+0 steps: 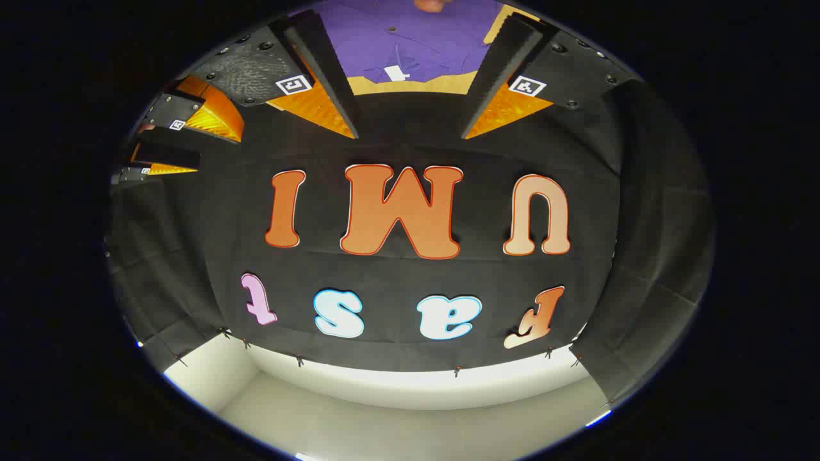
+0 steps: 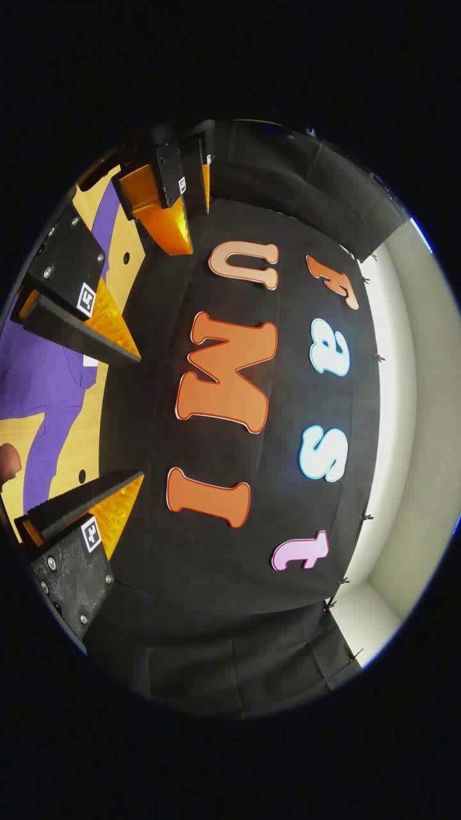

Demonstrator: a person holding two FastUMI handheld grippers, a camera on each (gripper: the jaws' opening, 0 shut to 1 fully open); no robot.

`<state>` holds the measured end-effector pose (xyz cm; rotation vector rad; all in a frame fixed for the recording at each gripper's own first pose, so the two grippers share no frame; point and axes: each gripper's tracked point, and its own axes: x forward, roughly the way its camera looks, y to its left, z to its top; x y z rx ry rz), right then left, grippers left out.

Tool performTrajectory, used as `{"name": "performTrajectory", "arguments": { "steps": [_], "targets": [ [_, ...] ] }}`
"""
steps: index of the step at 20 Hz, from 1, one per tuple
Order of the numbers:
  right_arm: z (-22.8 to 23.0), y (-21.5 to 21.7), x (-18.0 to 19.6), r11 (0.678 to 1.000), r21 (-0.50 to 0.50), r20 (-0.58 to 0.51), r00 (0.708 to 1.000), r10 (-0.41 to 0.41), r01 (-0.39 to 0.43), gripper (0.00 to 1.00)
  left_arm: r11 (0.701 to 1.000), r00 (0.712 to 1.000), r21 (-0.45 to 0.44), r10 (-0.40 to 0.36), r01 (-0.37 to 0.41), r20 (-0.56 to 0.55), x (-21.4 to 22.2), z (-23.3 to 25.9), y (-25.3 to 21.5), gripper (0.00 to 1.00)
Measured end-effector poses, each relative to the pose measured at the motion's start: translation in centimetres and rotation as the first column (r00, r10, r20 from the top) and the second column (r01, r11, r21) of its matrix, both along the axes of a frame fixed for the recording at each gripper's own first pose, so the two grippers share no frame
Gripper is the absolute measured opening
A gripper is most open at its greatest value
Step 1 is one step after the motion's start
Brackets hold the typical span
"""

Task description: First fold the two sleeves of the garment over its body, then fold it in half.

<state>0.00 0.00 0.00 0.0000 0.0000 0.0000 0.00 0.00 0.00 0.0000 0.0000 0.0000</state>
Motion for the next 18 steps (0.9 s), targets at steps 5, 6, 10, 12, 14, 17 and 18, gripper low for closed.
{"name": "performTrajectory", "arguments": {
  "steps": [5, 6, 10, 12, 14, 17, 18],
  "targets": [
    [-0.2, -0.4, -0.1, 1.0, 0.023, -0.006, 1.0, 0.0, 0.0, 0.96, 1.0, 1.0, 0.02, -0.007, 0.006, 0.022, -1.0, 0.4, -0.7, 0.95],
    [-0.3, -0.5, -0.2, 1.0, 0.026, -0.006, 1.0, -0.001, 0.001, 0.96, 1.0, 1.0, 0.022, -0.003, 0.002, 0.024, -1.2, 0.5, -0.4, 0.95],
    [-0.9, 0.0, -0.4, 0.999, 0.032, -0.02, 1.0, 0.012, -0.011, 0.96, 0.999, 1.0, 0.037, 0.009, -0.01, 0.014, -1.5, 0.1, 0.1, 0.94],
    [-1.0, 0.2, -0.4, 0.999, 0.031, -0.021, 1.0, 0.02, -0.019, 1.0, 0.999, 1.0, 0.04, 0.017, -0.017, 0.014, -1.5, 0.1, 0.2, 0.95],
    [-1.3, 0.2, -0.4, 0.999, 0.026, -0.024, 0.999, 0.026, -0.026, 1.0, 0.999, 0.999, 0.043, 0.027, -0.028, 0.018, -1.6, 0.1, 0.4, 0.95],
    [-1.3, 0.3, -0.3, 0.999, 0.031, -0.021, 0.999, 0.04, -0.04, 0.96, 0.998, 0.999, 0.048, 0.044, -0.045, 0.027, -2.0, 0.0, 0.7, 0.95],
    [-1.4, 0.2, -0.3, 0.999, 0.03, -0.02, 0.999, 0.045, -0.044, 1.0, 0.998, 0.999, 0.044, 0.044, -0.045, 0.025, -2.1, -0.1, 0.6, 0.96]
  ]
}}
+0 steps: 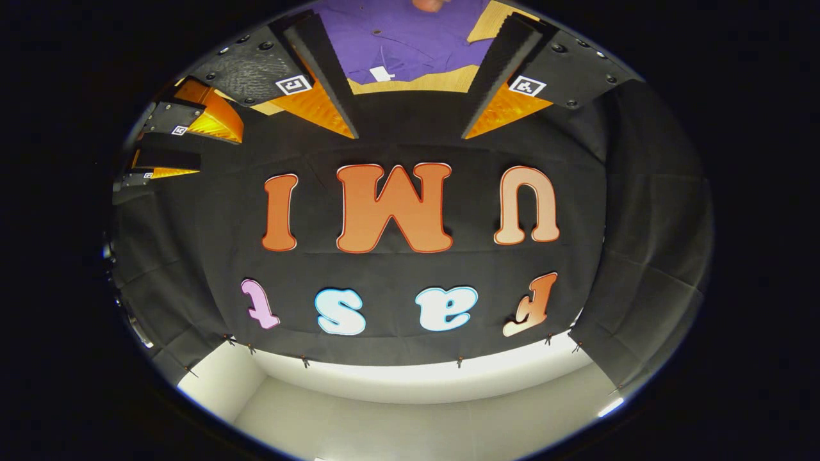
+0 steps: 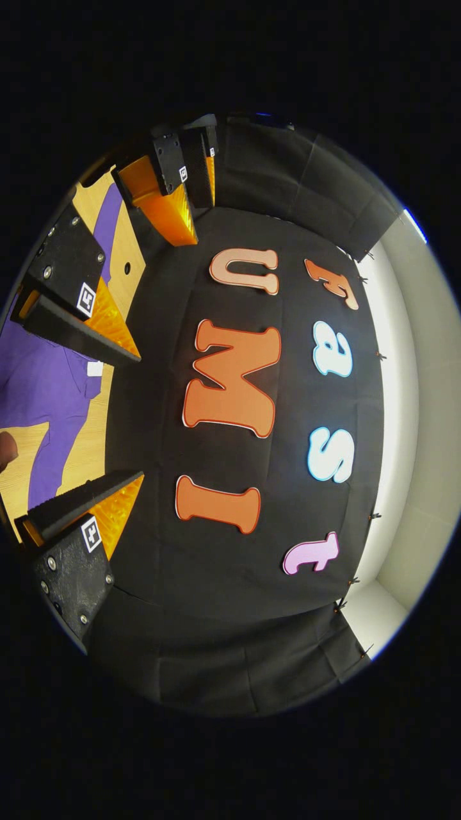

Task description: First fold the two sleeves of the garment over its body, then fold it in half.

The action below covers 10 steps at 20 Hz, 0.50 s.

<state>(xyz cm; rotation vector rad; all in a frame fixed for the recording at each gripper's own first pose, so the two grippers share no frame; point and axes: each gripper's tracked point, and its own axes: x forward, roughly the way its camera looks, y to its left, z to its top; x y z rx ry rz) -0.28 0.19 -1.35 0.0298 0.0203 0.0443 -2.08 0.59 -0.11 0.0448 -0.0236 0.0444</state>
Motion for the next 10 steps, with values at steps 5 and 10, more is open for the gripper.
{"name": "performTrajectory", "arguments": {
  "steps": [5, 10],
  "targets": [
    [-0.7, -0.6, 0.2, 1.0, 0.004, -0.003, 1.0, 0.016, -0.016, 0.96, 1.0, 1.0, 0.017, 0.025, -0.025, -0.002, -0.1, -0.5, -0.5, 0.95],
    [-0.6, -2.1, 0.8, 1.0, -0.002, 0.008, 1.0, 0.012, -0.012, 0.96, 0.997, 0.997, 0.032, 0.068, -0.069, 0.027, -0.1, 0.3, -0.4, 0.94]
  ]
}}
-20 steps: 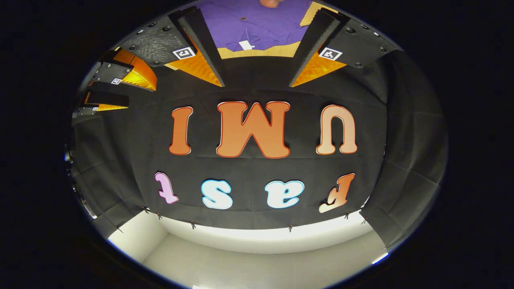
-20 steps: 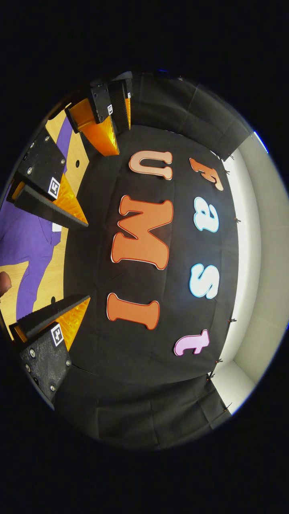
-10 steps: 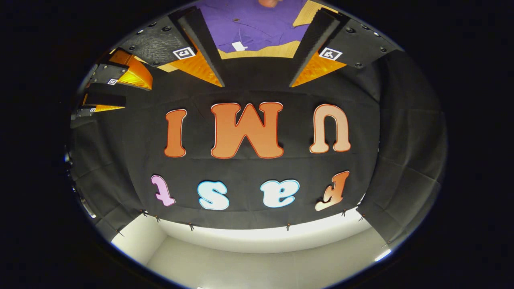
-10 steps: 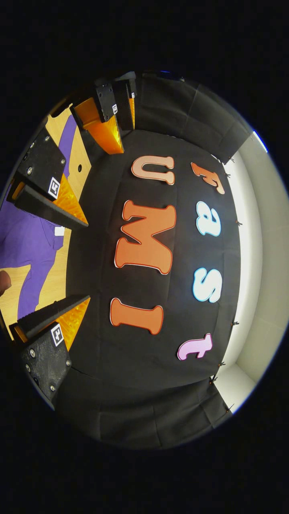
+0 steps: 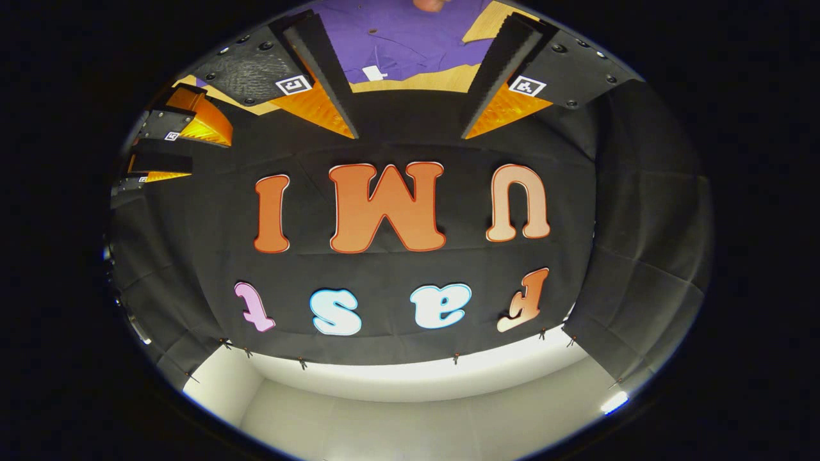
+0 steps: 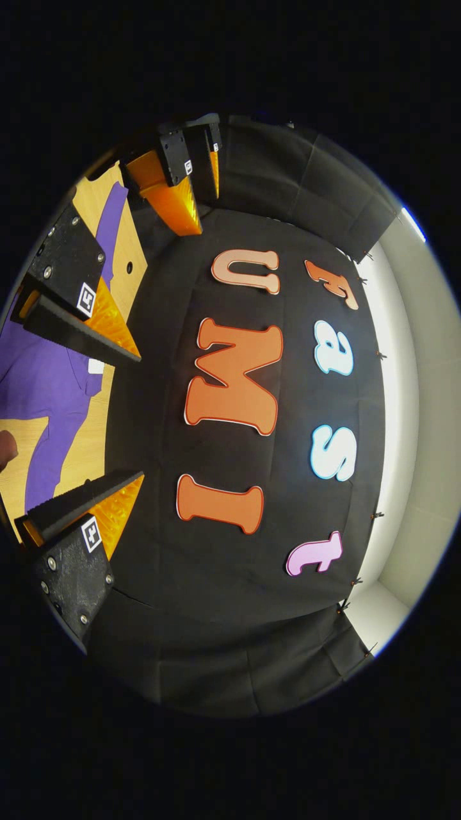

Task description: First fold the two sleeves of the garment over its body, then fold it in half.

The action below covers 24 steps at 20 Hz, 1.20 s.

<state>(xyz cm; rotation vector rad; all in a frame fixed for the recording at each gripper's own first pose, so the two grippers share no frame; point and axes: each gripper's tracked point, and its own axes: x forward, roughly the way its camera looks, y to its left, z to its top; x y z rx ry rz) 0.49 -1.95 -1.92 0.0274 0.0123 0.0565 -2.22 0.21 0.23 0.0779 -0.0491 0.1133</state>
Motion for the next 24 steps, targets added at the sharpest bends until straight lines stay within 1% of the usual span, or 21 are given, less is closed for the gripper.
{"name": "performTrajectory", "arguments": {
  "steps": [1, 2, 3, 4, 5, 6, 7, 9, 12, 16, 18, 22, 24],
  "targets": [
    [-0.1, -0.4, 0.1, 1.0, -0.002, 0.002, 1.0, 0.0, 0.0, 0.96, 1.0, 1.0, 0.008, 0.014, -0.014, 0.01, -0.2, 0.3, 0.4, 0.96],
    [0.0, -0.7, 0.1, 1.0, -0.002, 0.009, 1.0, 0.003, -0.003, 0.96, 1.0, 0.999, 0.011, 0.028, -0.028, 0.02, -0.4, 0.7, 0.6, 0.94],
    [-0.1, -0.8, 0.1, 1.0, -0.001, 0.013, 1.0, 0.008, -0.008, 0.96, 0.999, 0.999, 0.013, 0.039, -0.039, 0.026, -0.4, 0.7, 0.8, 0.95],
    [-0.3, -0.9, 0.2, 1.0, 0.002, 0.015, 1.0, 0.014, -0.014, 1.0, 0.998, 0.998, 0.016, 0.056, -0.056, 0.029, -0.6, 0.7, 1.2, 0.95],
    [-0.8, -1.0, 0.2, 1.0, 0.003, 0.004, 1.0, 0.017, -0.017, 1.0, 0.997, 0.997, 0.021, 0.07, -0.07, 0.027, -0.7, 0.5, 1.5, 0.95],
    [-1.5, -0.9, 0.4, 1.0, 0.004, -0.009, 1.0, 0.021, -0.021, 0.97, 0.996, 0.996, 0.025, 0.08, -0.081, 0.029, -1.0, 0.7, 1.8, 0.94],
    [-2.3, -0.9, 0.5, 1.0, 0.0, -0.025, 1.0, 0.019, -0.019, 0.97, 0.996, 0.996, 0.025, 0.083, -0.084, 0.029, -1.3, 0.7, 2.0, 0.95],
    [-4.0, -1.1, 0.8, 1.0, -0.004, -0.063, 0.998, 0.005, -0.005, 0.97, 0.997, 0.996, 0.026, 0.079, -0.079, 0.03, -1.2, 0.4, 2.2, 0.95],
    [-5.9, -1.7, 1.1, 0.999, -0.012, -0.122, 0.991, -0.052, 0.051, 0.96, 0.998, 0.998, 0.028, 0.049, -0.05, 0.027, -0.7, 0.1, 2.9, 0.94],
    [-6.7, -2.4, 1.8, 0.993, -0.001, -0.143, 0.983, -0.118, 0.119, 0.96, 0.999, 0.999, 0.028, 0.016, -0.017, 0.033, 0.0, -0.1, 3.5, 0.95],
    [-6.6, -3.2, 2.0, 0.988, -0.007, -0.141, 0.978, -0.153, 0.153, 0.96, 0.999, 0.999, 0.041, 0.002, -0.003, 0.046, 0.2, 0.2, 3.5, 0.94],
    [-5.7, -3.3, 2.0, 0.985, 0.003, -0.117, 0.979, -0.169, 0.171, 0.96, 0.999, 0.999, 0.046, -0.009, 0.008, 0.04, 0.6, -0.6, 3.2, 0.95],
    [-5.4, -3.4, 2.1, 0.983, -0.017, -0.102, 0.978, -0.182, 0.181, 0.97, 0.999, 1.0, 0.05, -0.017, 0.016, 0.017, 0.8, -1.5, 2.6, 0.95]
  ]
}}
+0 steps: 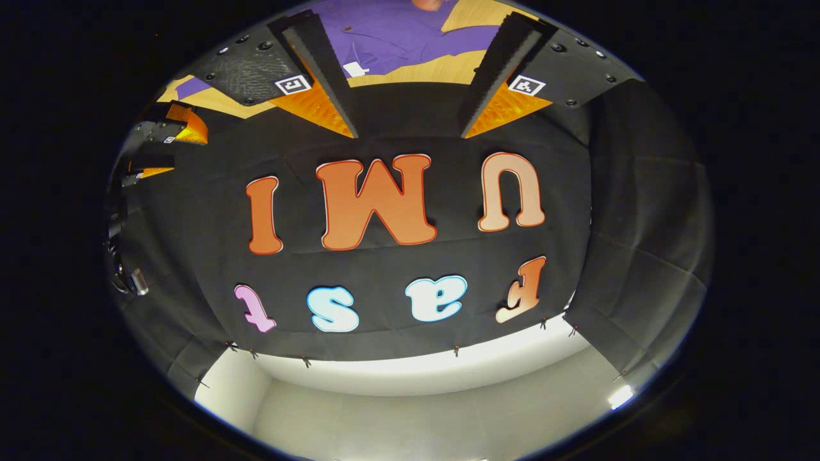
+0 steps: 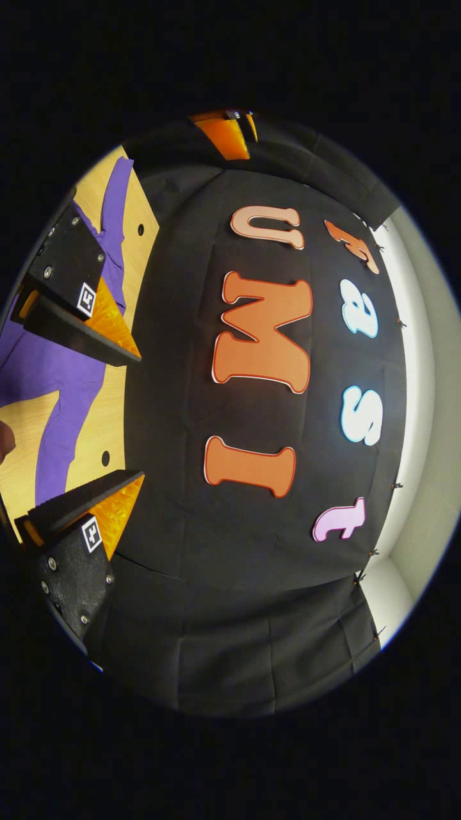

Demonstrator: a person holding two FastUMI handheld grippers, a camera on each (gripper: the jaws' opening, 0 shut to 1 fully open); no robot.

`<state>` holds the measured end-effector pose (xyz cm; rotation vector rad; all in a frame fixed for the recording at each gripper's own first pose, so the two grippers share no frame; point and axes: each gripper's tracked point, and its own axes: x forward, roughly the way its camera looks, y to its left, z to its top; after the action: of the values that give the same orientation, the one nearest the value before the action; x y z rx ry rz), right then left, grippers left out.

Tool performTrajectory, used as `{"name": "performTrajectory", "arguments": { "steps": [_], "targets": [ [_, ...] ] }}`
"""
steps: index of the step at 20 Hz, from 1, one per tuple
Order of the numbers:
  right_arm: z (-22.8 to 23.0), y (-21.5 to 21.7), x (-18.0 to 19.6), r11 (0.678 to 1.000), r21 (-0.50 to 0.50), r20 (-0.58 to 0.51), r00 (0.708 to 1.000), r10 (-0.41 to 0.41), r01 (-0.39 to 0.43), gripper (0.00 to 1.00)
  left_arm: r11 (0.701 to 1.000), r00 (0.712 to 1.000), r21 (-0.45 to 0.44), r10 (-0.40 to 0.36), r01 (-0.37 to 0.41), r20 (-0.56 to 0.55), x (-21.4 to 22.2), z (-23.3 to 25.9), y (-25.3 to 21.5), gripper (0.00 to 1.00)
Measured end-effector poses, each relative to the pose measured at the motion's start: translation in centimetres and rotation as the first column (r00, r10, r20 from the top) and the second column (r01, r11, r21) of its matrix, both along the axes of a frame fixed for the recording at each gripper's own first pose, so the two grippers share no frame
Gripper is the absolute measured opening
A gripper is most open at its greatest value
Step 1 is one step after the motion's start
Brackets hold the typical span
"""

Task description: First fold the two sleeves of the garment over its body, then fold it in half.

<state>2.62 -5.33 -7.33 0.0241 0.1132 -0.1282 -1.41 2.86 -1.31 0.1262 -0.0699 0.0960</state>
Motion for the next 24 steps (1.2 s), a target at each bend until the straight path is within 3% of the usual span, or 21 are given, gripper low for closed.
{"name": "performTrajectory", "arguments": {
  "steps": [5, 13, 21, 24],
  "targets": [
    [-3.6, -3.1, 0.3, 0.999, -0.005, -0.077, 0.996, -0.052, 0.052, 0.96, 1.0, 1.0, 0.019, -0.011, 0.012, -0.028, 0.0, -0.9, -1.0, 0.96],
    [-9.8, -10.2, -0.2, 0.985, -0.017, -0.205, 0.964, -0.171, 0.171, 0.96, 0.999, 0.999, 0.024, 0.037, -0.036, -0.033, -0.7, -1.1, -1.4, 0.94],
    [-16.6, -16.3, -0.7, 0.964, 0.007, -0.379, 0.893, -0.243, 0.265, 0.97, 0.996, 0.996, 0.044, 0.084, -0.082, -0.04, -1.8, -1.3, -1.8, 0.94],
    [-19.3, -18.0, -0.5, 0.957, 0.012, -0.455, 0.854, -0.252, 0.289, 0.97, 0.993, 0.993, 0.049, 0.107, -0.105, -0.051, -2.4, -1.5, -1.7, 0.94]
  ]
}}
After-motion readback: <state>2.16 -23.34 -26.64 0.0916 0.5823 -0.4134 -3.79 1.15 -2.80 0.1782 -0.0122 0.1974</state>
